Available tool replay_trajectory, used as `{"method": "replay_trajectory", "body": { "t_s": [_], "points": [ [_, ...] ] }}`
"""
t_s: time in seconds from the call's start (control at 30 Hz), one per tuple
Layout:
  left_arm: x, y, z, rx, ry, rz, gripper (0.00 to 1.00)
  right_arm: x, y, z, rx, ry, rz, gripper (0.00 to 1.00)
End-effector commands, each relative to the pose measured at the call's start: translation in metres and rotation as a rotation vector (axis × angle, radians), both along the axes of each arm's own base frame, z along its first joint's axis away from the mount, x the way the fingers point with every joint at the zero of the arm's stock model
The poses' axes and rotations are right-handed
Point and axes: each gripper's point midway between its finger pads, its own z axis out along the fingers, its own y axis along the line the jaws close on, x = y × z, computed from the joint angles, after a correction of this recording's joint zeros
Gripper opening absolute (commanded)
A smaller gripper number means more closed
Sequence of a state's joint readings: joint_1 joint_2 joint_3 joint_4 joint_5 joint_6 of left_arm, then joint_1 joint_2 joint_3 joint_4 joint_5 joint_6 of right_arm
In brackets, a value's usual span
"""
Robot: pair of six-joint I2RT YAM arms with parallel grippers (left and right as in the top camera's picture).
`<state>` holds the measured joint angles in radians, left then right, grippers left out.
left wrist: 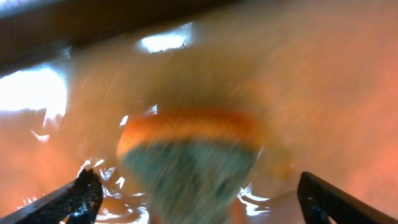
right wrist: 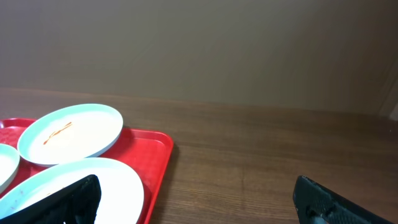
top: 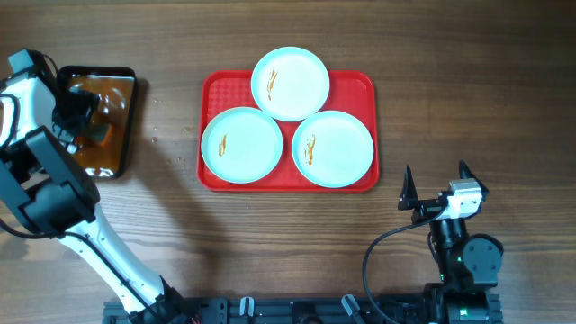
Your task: Clean dirty plates on tray and stack at the side
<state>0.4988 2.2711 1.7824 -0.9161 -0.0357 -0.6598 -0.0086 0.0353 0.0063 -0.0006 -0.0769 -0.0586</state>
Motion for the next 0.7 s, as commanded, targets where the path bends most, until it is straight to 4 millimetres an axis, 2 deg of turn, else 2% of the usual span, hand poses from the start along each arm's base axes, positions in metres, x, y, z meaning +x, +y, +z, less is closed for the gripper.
{"method": "replay_trajectory", "body": {
  "t_s": [0.0, 0.1, 0.13, 0.2, 0.23, 0.27, 0.3, 0.4, 0.43, 0.47, 0.67],
  "points": [
    [-0.002, -0.025, 0.02, -0.119, -0.036, -0.019, 1.0, 0.0, -0.003, 0.001, -0.014, -0.007, -0.015, 1.0],
    [-0.001, -0.047, 0.015, -0.186, -0.035, -0.046, 1.0, 0.0, -0.003, 0.001, -0.014, -0.007, -0.015, 1.0],
    [0.0, -0.052, 0.012, -0.186, -0.03, -0.056, 0.94, 0.0, -0.003, 0.001, -0.013, -0.007, -0.015, 1.0],
    [0.001, -0.055, 0.008, -0.179, -0.027, -0.066, 0.57, 0.0, -0.003, 0.001, -0.013, -0.007, -0.015, 1.0],
    [0.0, -0.053, 0.006, -0.159, -0.021, -0.067, 0.34, 0.0, -0.003, 0.001, -0.013, -0.007, -0.015, 1.0],
    [0.0, -0.05, 0.005, -0.136, -0.014, -0.065, 0.06, 0.0, -0.003, 0.001, -0.013, -0.007, -0.015, 1.0],
    [-0.002, -0.047, 0.005, -0.119, -0.006, -0.063, 0.04, 0.0, -0.003, 0.001, -0.014, -0.007, -0.015, 1.0],
    [-0.003, -0.042, 0.005, -0.109, -0.002, -0.055, 0.04, 0.0, -0.003, 0.001, -0.013, -0.007, -0.015, 1.0],
    [-0.004, -0.04, 0.005, -0.108, -0.004, -0.05, 0.26, 0.0, -0.003, 0.001, -0.013, -0.007, -0.015, 1.0],
    [-0.004, -0.037, 0.005, -0.101, -0.005, -0.047, 0.99, 0.0, -0.003, 0.001, -0.013, -0.007, -0.015, 1.0],
    [-0.007, 0.0, 0.008, 0.082, 0.021, -0.009, 1.0, 0.0, -0.003, 0.001, -0.013, -0.007, -0.015, 1.0]
  ]
}}
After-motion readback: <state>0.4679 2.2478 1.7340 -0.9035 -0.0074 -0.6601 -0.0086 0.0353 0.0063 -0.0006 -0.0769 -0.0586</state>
